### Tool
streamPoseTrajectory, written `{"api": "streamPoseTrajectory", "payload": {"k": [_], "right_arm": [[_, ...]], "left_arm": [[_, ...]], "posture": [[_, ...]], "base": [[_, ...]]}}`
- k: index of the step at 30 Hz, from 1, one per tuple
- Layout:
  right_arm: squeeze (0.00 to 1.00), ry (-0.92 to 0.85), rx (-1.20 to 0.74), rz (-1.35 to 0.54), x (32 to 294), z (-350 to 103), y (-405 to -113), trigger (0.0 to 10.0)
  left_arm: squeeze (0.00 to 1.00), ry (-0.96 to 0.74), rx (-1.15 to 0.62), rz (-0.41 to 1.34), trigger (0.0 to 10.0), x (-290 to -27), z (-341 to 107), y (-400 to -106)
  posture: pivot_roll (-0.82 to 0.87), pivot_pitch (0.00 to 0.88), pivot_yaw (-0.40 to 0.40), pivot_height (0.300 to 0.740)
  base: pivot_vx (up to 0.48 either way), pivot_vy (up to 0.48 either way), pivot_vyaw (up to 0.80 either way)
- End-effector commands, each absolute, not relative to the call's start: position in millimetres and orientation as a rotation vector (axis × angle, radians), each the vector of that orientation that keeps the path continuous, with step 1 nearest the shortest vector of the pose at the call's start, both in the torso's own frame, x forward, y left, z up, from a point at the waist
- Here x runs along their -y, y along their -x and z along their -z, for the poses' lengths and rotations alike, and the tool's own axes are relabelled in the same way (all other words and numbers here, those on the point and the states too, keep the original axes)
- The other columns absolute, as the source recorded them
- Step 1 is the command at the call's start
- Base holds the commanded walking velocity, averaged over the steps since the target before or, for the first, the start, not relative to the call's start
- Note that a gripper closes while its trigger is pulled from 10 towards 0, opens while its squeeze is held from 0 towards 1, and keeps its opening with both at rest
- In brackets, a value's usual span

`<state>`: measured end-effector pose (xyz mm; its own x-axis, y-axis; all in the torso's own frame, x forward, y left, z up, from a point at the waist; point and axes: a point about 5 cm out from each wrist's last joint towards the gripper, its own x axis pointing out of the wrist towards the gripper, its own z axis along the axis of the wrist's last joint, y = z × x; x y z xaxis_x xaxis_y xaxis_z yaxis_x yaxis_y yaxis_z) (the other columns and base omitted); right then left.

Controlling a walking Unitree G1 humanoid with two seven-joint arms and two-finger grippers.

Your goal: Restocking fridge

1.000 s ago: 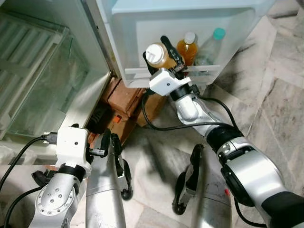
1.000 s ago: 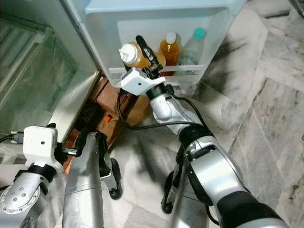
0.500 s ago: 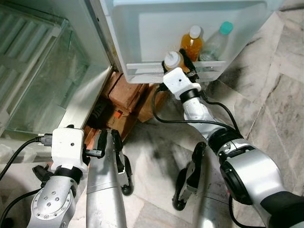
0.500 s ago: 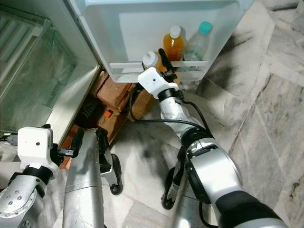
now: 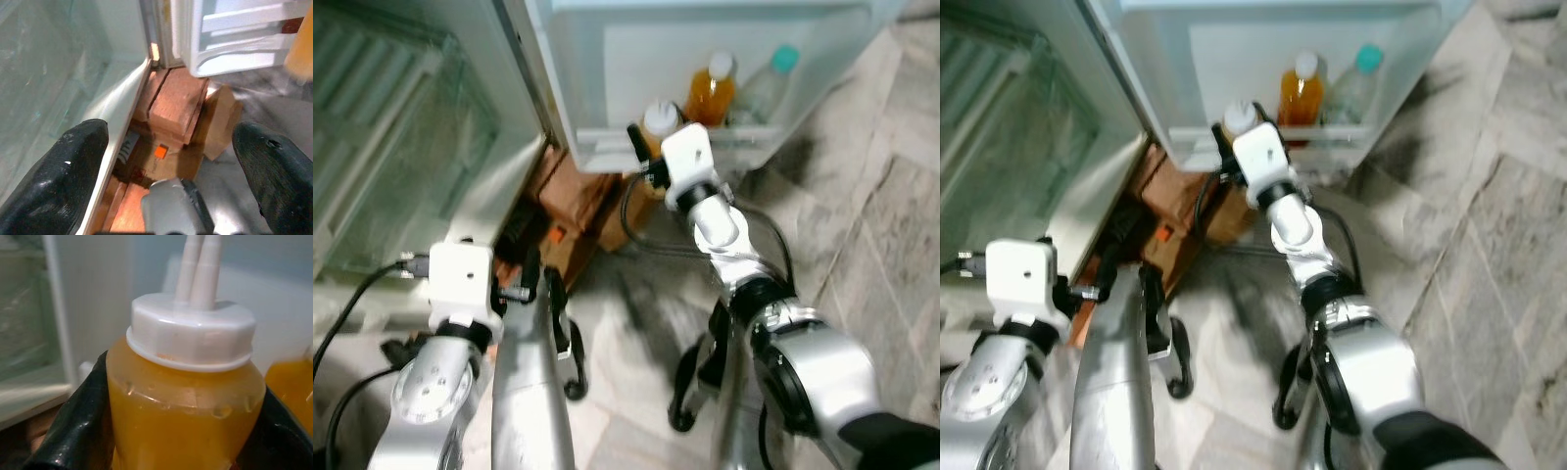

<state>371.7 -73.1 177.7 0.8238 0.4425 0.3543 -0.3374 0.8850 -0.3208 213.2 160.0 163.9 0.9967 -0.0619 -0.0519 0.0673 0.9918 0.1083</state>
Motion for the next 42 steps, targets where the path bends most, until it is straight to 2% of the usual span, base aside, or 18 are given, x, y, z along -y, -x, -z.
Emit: {"api": "streamPoseTrajectory", "payload": {"k": [1, 4, 9, 19, 33, 42], "right_arm": [[0.0, 0.196, 0.428, -0.431, 75.2, -172.0, -366.5, 10.0], [0.0, 0.101, 0.413, -0.455, 87.5, -158.3, -340.6, 10.0], [0.0, 0.083, 0.452, -0.465, 94.3, -160.6, -312.7, 10.0], [0.0, 0.047, 0.381, -0.421, 90.5, -154.3, -266.4, 10.0], [0.0, 0.083, 0.347, -0.409, 97.4, -161.3, -277.8, 10.0], [0.0, 0.08, 0.298, -0.548, 82.5, -152.6, -267.5, 10.0]], "left_arm": [[0.0, -0.102, -0.086, 0.054, 10.0, -161.9, -153.2, -213.0], [0.0, -0.086, -0.062, 0.061, 10.0, -156.5, -151.2, -223.1], [0.0, -0.063, -0.034, 0.109, 10.0, -151.6, -148.7, -226.4], [0.0, -0.038, 0.031, 0.109, 10.0, -148.1, -149.4, -236.6], [0.0, -0.043, 0.069, 0.13, 10.0, -146.2, -150.7, -244.8], [0.0, -0.05, 0.056, 0.097, 10.0, -148.0, -147.0, -244.1]], "posture": [[0.19, 0.367, -0.018, 0.534], [0.15, 0.305, -0.019, 0.534], [0.11, 0.24, -0.021, 0.534], [0.1, 0.164, -0.016, 0.534], [0.11, 0.152, -0.016, 0.534], [0.1, 0.167, -0.019, 0.534]], "base": [[0.0, 0.0, 0.0], [0.0, 0.0, 0.0], [0.0, 0.0, 0.0], [0.123, 0.0, 0.0], [0.377, 0.0, 0.0], [0.11, 0.0, 0.0]]}}
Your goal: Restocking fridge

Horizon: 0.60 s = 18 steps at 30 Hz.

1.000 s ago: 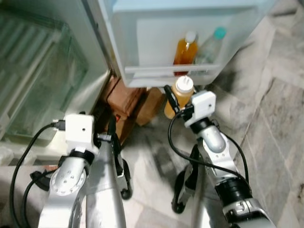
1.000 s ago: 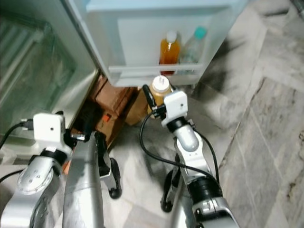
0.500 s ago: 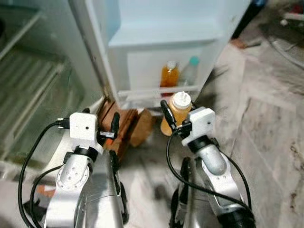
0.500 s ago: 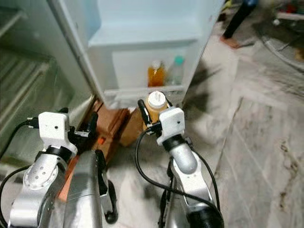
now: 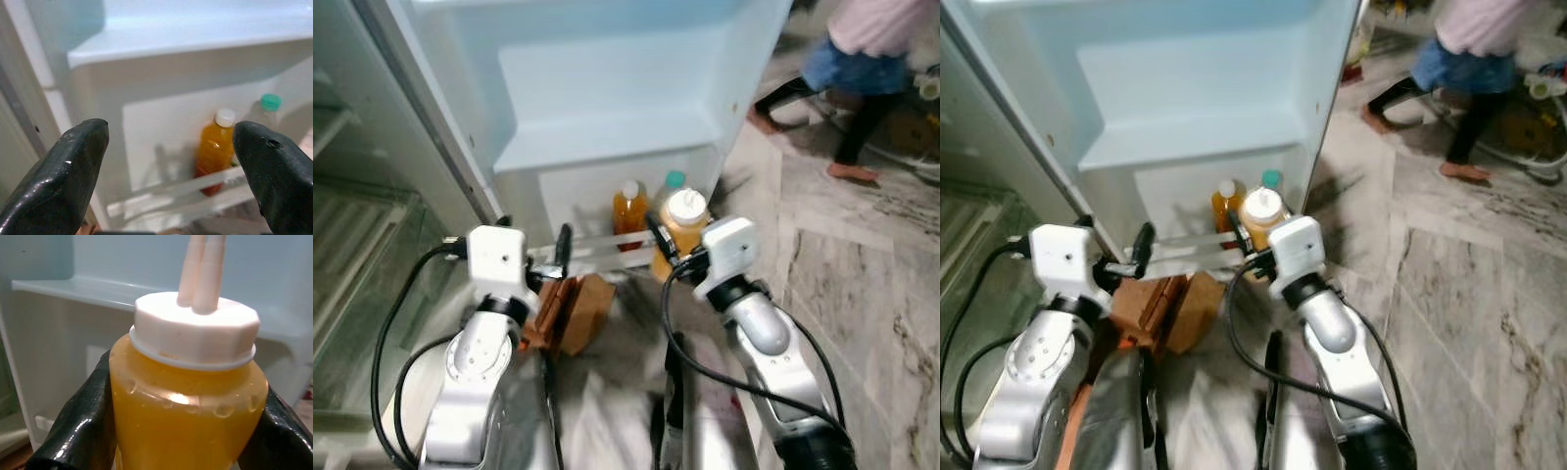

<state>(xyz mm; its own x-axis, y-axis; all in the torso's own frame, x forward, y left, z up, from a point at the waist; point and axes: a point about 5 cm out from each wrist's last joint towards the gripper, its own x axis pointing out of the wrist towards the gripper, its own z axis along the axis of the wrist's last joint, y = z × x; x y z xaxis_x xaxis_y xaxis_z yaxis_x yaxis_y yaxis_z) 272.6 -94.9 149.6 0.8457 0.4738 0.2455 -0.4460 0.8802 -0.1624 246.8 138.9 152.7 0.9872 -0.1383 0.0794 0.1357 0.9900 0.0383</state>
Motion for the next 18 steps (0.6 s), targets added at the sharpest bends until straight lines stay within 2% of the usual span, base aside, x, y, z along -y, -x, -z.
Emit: {"api": "streamPoseTrajectory", "payload": {"k": [1, 7, 11, 15, 18], "right_arm": [[0.0, 0.092, 0.299, -0.583, 79.0, -151.8, -266.0, 10.0], [0.0, 0.207, 0.328, -0.822, 53.7, -146.7, -262.7, 10.0], [0.0, 0.296, 0.397, -0.826, 46.8, -148.2, -274.3, 10.0], [0.0, 0.429, 0.49, -0.751, 44.5, -151.0, -298.6, 10.0], [0.0, 0.47, 0.519, -0.751, 43.4, -152.3, -301.9, 10.0]], "left_arm": [[0.0, -0.048, 0.054, 0.093, 10.0, -148.2, -146.7, -244.0], [0.0, -0.049, 0.048, 0.086, 10.0, -148.0, -145.9, -241.5], [0.0, -0.062, 0.033, 0.063, 10.0, -151.2, -146.2, -232.9], [0.0, -0.069, 0.001, 0.047, 10.0, -155.6, -144.2, -221.5], [0.0, -0.071, -0.005, 0.047, 10.0, -156.2, -144.4, -217.4]], "posture": [[0.1, 0.172, -0.019, 0.534], [0.11, 0.203, -0.014, 0.534], [0.14, 0.252, -0.014, 0.534], [0.17, 0.302, -0.011, 0.534], [0.17, 0.31, -0.01, 0.534]], "base": [[0.0, 0.0, 0.0], [0.0, 0.0, 0.0], [0.0, 0.0, 0.0], [0.0, 0.0, 0.0], [0.0, 0.0, 0.0]]}}
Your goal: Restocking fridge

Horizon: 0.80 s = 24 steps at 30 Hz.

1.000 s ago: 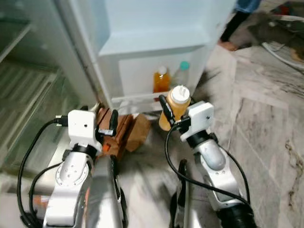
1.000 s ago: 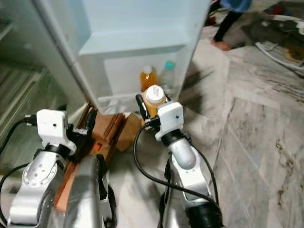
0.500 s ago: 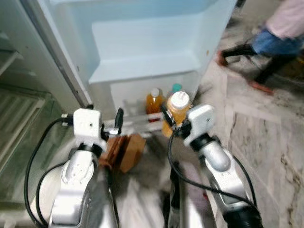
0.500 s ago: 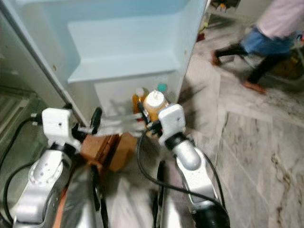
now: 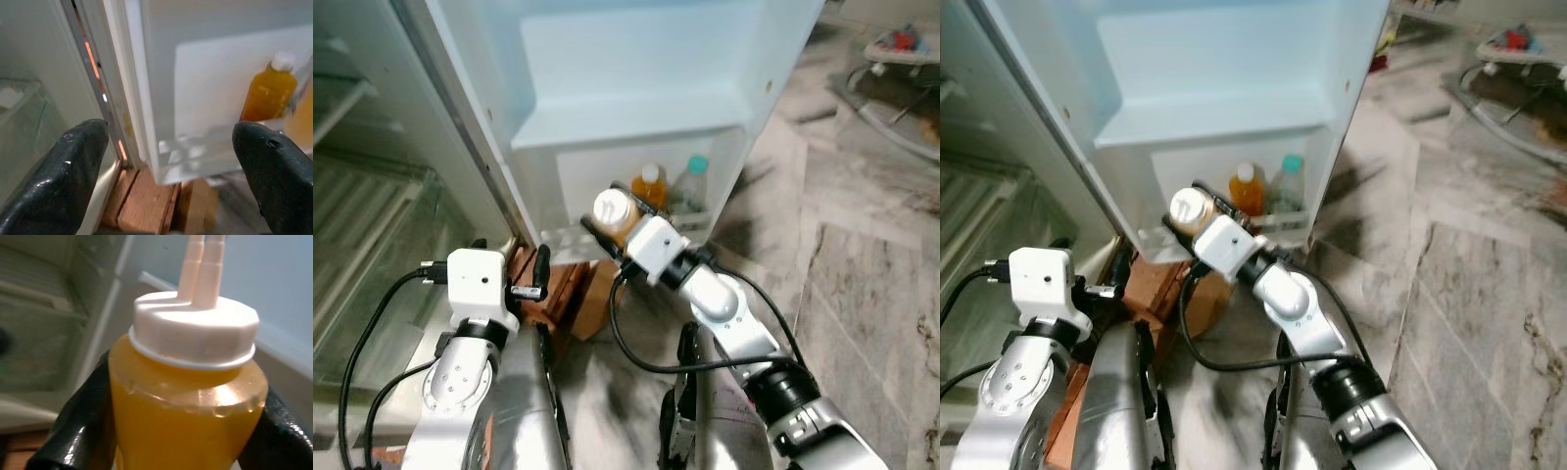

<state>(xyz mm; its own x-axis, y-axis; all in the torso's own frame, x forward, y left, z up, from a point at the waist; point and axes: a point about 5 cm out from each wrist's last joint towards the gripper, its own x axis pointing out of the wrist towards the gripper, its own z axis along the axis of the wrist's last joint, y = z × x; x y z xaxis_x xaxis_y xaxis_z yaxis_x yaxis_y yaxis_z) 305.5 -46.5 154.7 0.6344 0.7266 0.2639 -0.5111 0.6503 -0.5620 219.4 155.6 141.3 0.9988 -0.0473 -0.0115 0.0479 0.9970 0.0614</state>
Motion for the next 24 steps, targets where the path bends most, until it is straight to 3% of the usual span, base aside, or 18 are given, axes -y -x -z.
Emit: {"api": "streamPoseTrajectory", "payload": {"k": [1, 7, 13, 24], "right_arm": [[0.0, 0.502, 0.528, -0.741, 42.2, -152.4, -307.0, 10.0], [0.0, 0.629, 0.602, -0.668, 32.7, -159.5, -333.5, 10.0], [0.0, 0.736, 0.743, -0.631, 21.8, -169.4, -335.7, 10.0], [0.0, 0.802, 0.779, -0.481, 28.9, -176.7, -350.0, 10.0]], "left_arm": [[0.0, -0.073, -0.014, 0.049, 10.0, -156.6, -144.1, -213.7], [0.0, -0.08, -0.05, 0.051, 10.0, -156.9, -149.8, -198.5], [0.0, -0.085, -0.064, 0.044, 10.0, -158.2, -155.4, -189.6], [0.0, -0.076, -0.105, 0.044, 10.0, -155.5, -158.7, -174.5]], "posture": [[0.18, 0.342, -0.003, 0.534], [0.23, 0.409, 0.001, 0.534], [0.24, 0.438, 0.003, 0.534], [0.27, 0.494, 0.003, 0.534]], "base": [[0.0, 0.0, 0.0], [0.0, 0.0, 0.0], [0.0, 0.0, 0.0], [0.0, 0.0, 0.0]]}}
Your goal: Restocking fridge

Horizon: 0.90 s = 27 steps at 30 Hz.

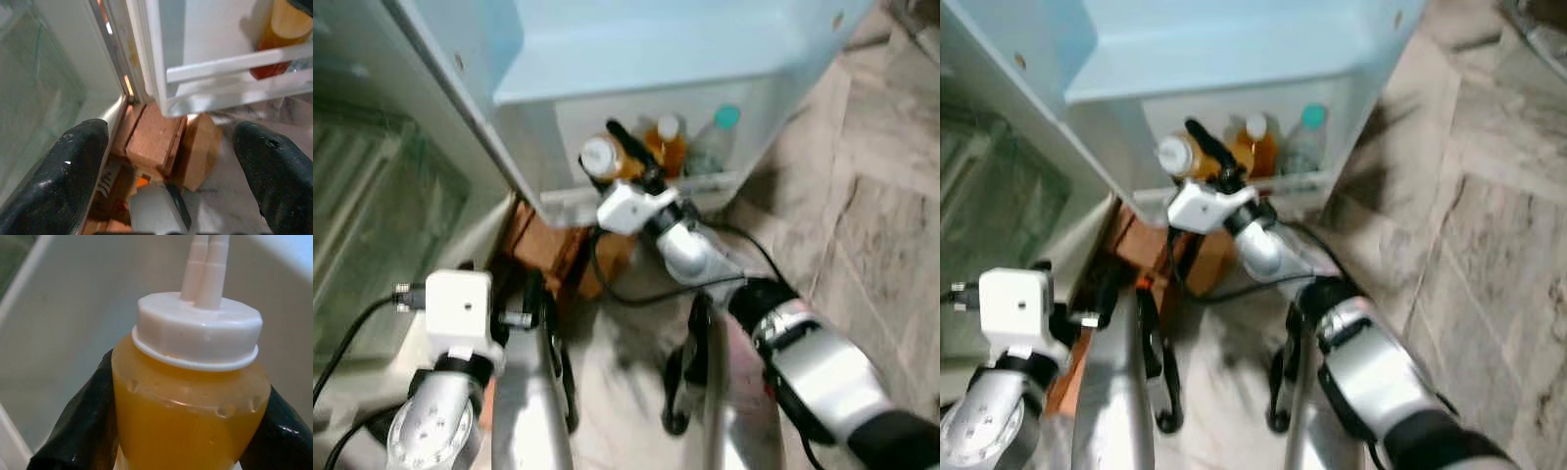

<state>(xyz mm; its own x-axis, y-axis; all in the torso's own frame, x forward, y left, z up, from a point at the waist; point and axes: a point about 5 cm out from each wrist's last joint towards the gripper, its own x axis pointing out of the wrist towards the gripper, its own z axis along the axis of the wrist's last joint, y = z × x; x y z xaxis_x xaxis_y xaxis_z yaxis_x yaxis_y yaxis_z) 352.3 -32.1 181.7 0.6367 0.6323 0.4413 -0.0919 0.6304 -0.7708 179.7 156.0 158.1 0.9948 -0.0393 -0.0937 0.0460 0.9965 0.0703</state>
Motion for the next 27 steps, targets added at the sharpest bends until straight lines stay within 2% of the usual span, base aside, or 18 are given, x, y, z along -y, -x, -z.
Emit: {"api": "streamPoseTrajectory", "payload": {"k": [1, 5, 8, 12, 27], "right_arm": [[0.0, 0.818, 0.789, -0.464, 28.9, -177.1, -351.3, 10.0], [0.0, 0.821, 0.762, -0.428, 30.2, -177.3, -355.8, 10.0], [0.0, 0.686, 0.575, -0.336, 41.8, -170.5, -365.9, 10.0], [0.0, 0.624, 0.483, -0.303, 48.8, -161.3, -367.7, 10.0], [0.0, 0.417, 0.277, -0.236, 56.2, -137.3, -366.1, 10.0]], "left_arm": [[0.0, -0.075, -0.111, 0.043, 10.0, -155.4, -159.4, -172.5], [0.0, -0.074, -0.12, 0.044, 10.0, -155.0, -160.3, -171.5], [0.0, -0.075, -0.123, 0.043, 10.0, -154.4, -161.0, -171.8], [0.0, -0.078, -0.121, 0.046, 10.0, -153.4, -162.8, -172.1], [0.0, -0.093, -0.111, 0.053, 10.0, -152.8, -165.0, -176.0]], "posture": [[0.27, 0.499, 0.003, 0.534], [0.27, 0.503, 0.002, 0.534], [0.28, 0.504, 0.0, 0.534], [0.28, 0.505, 0.0, 0.534], [0.28, 0.502, 0.003, 0.534]], "base": [[0.0, 0.0, 0.0], [0.0, 0.0, 0.0], [0.0, 0.0, 0.0], [0.0, 0.0, 0.0], [0.0, 0.0, 0.0]]}}
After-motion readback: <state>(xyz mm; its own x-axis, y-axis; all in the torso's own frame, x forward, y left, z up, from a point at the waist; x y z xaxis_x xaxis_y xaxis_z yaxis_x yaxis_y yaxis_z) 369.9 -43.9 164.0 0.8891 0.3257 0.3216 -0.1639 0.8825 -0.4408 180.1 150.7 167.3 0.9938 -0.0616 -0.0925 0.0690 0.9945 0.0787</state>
